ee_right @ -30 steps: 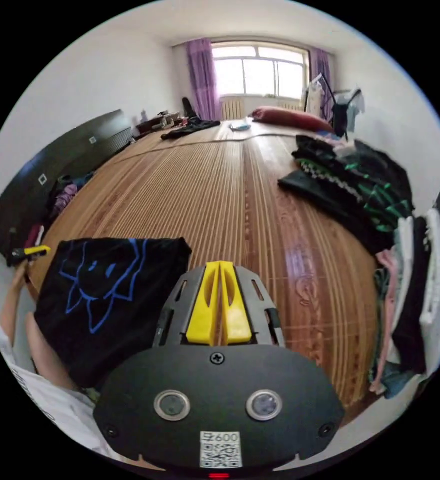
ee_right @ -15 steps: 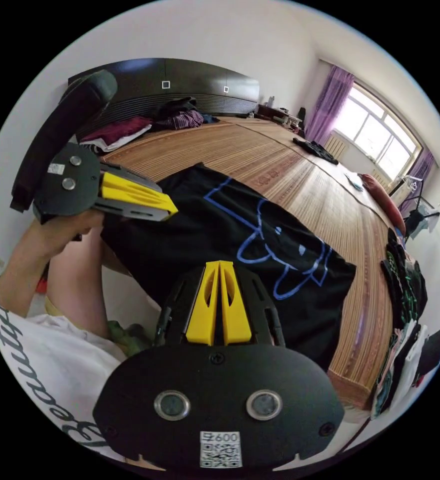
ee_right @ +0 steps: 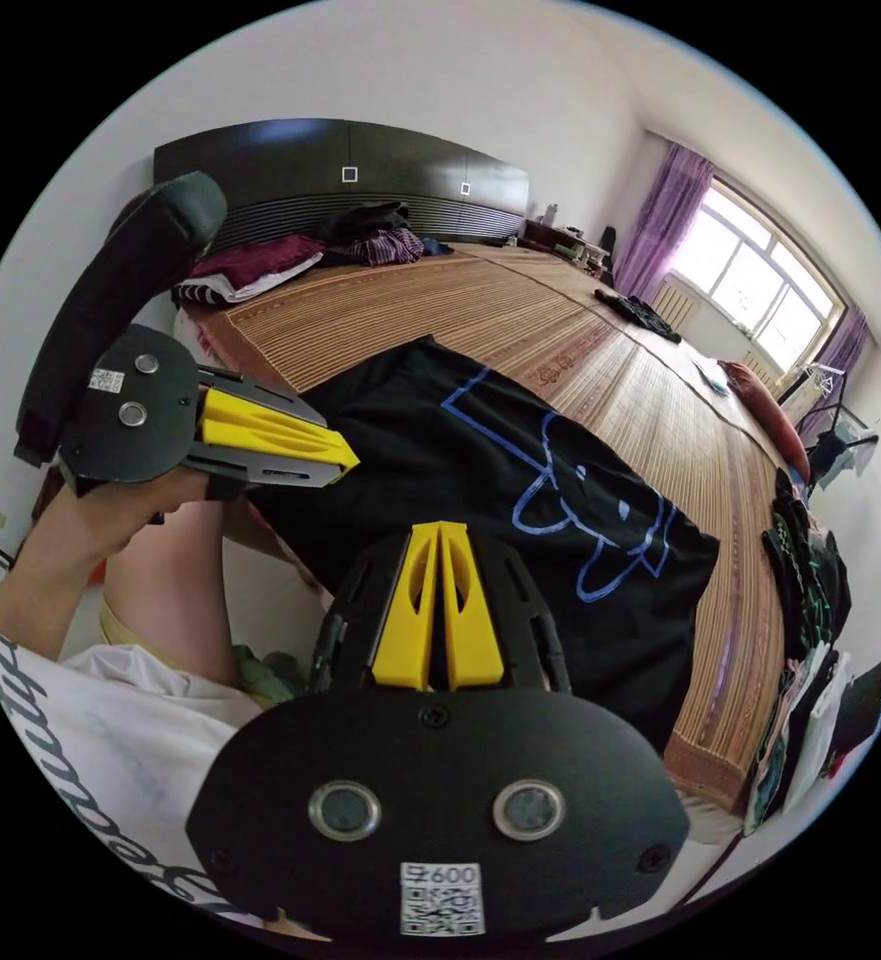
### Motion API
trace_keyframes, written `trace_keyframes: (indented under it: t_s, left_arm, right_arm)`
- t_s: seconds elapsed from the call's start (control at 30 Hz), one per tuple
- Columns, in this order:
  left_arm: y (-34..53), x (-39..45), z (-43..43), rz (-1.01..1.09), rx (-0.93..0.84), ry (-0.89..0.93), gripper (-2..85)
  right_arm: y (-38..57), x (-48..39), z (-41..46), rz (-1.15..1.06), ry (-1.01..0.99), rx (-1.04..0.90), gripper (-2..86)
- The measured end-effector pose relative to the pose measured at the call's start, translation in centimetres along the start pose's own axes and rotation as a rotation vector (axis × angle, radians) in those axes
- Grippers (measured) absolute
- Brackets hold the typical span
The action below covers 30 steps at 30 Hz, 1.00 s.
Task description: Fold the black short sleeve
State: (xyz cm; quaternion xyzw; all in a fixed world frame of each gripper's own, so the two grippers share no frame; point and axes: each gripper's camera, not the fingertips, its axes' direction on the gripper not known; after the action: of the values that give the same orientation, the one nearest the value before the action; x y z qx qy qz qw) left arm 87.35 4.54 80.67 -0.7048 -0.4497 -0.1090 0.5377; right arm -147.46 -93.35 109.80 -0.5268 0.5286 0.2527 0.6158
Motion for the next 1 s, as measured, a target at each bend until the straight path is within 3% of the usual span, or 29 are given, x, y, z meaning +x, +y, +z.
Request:
trace_keyframes:
  t_s: [1.0]
  left_arm:
    - [11.3, -3.7, 4.3, -0.082, 0.051, 0.072, 0.2]
  right_arm:
    - [15.2, 3.8, 17.1, -0.034, 0.044, -0.031, -0.9]
